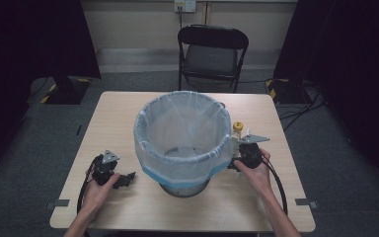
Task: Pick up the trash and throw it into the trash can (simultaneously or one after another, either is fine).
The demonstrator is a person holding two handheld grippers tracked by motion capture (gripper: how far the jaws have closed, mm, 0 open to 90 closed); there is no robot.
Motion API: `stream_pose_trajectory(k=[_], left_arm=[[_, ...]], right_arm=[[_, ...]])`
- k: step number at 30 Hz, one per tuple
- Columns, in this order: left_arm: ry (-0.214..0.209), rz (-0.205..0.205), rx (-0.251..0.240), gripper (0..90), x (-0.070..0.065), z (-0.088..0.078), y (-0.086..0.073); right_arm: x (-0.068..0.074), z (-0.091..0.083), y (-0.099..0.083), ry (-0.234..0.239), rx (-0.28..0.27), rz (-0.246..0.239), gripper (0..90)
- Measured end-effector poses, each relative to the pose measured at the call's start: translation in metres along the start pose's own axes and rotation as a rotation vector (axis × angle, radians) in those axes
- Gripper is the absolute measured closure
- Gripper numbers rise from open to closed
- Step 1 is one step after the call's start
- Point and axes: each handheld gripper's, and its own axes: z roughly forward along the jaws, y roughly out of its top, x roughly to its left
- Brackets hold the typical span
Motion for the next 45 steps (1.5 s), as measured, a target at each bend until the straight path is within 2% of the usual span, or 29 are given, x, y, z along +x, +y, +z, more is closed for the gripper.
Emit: stream_pose_trajectory(k=[1,5,10,15,18,23,28,31,36,45], left_arm=[[0.000,0.000,0.000,0.0,0.000,0.000,0.000],[0.000,0.000,0.000,0.0,0.000,0.000,0.000],[0.000,0.000,0.000,0.0,0.000,0.000,0.000],[-0.001,0.000,0.000,0.0,0.000,0.000,0.000],[0.000,0.000,0.000,0.0,0.000,0.000,0.000],[-0.001,0.000,0.000,0.0,0.000,0.000,0.000],[-0.001,0.001,0.000,0.0,0.000,0.000,0.000],[-0.001,0.001,0.000,0.0,0.000,0.000,0.000],[-0.002,0.001,0.000,0.0,0.000,0.000,0.000],[-0.002,0.001,0.000,0.0,0.000,0.000,0.000]], right_arm=[[0.003,0.003,0.000,-0.004,0.002,-0.017,16.8],[0.003,0.006,-0.002,-0.024,-0.004,-0.027,18.8],[0.003,0.008,-0.004,-0.028,-0.012,-0.020,20.1],[0.004,0.016,-0.007,-0.038,0.009,-0.024,19.6],[0.004,0.021,-0.008,-0.059,0.025,-0.033,25.2],[0.002,0.022,-0.008,-0.053,0.027,0.000,28.0],[0.003,0.022,-0.007,-0.054,0.033,-0.004,28.1],[0.003,0.020,-0.007,-0.059,0.024,-0.004,28.2],[-0.003,0.010,-0.003,-0.075,-0.022,0.027,28.2],[-0.012,-0.002,-0.001,-0.085,-0.064,0.071,28.2]])
